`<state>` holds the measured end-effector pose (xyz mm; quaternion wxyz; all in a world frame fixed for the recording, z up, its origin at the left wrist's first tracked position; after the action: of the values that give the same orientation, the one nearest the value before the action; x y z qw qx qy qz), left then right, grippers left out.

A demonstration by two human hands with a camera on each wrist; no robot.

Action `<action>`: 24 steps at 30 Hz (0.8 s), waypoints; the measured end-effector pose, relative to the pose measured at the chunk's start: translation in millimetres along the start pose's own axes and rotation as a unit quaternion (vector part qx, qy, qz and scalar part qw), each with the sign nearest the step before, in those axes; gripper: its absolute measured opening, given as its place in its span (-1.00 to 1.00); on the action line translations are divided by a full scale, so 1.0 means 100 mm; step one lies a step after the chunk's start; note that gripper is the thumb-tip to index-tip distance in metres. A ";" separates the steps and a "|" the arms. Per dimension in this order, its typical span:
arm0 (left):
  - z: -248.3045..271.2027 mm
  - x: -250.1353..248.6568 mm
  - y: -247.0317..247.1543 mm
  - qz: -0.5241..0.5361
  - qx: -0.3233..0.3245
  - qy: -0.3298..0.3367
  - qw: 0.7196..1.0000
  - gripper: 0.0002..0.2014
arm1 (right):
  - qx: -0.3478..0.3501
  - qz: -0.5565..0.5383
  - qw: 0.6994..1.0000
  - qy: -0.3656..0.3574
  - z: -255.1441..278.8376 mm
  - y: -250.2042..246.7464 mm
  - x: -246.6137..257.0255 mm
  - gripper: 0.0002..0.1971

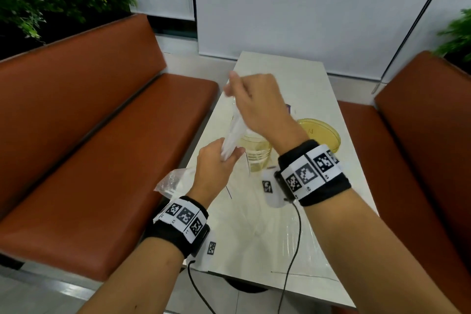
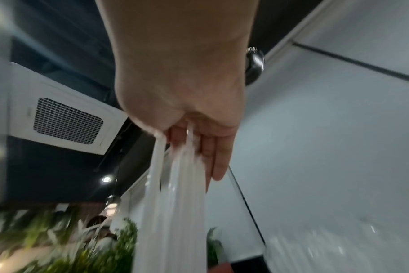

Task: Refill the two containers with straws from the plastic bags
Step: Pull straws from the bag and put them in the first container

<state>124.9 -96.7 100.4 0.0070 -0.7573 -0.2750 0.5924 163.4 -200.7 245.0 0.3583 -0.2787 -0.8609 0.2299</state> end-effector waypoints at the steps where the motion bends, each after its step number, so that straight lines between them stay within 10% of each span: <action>1: -0.01 -0.01 0.01 0.009 -0.003 0.001 1.000 -0.56 | 0.041 -0.038 0.998 0.014 0.09 0.11 0.00 -0.42; 9: -0.01 0.02 0.02 0.057 -0.019 -0.032 0.998 -0.78 | -0.016 -0.416 0.885 0.210 0.42 0.42 -0.09 -0.48; 14: -0.01 -0.03 0.00 0.056 -0.051 -0.052 0.996 -0.73 | -0.021 -0.301 0.924 0.235 0.65 0.73 -0.08 -0.72; 24: 0.02 -0.03 -0.05 0.104 0.001 -0.066 0.992 -0.75 | -0.114 -0.369 0.904 0.181 -0.15 0.32 0.25 -0.59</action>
<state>120.4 -94.9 104.0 -0.0721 -0.7408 -0.1934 0.6393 169.8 -158.6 247.8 0.5327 -0.0165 -0.8430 -0.0732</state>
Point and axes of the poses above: each hand's wrist, its own z-axis away from the middle knuckle, its own y-axis out of the palm, x = y × z, the point moved 2 cm from there along -z, towards the middle knuckle, and after that the axes turned 6 degrees about -x, right-handed, at the moved point
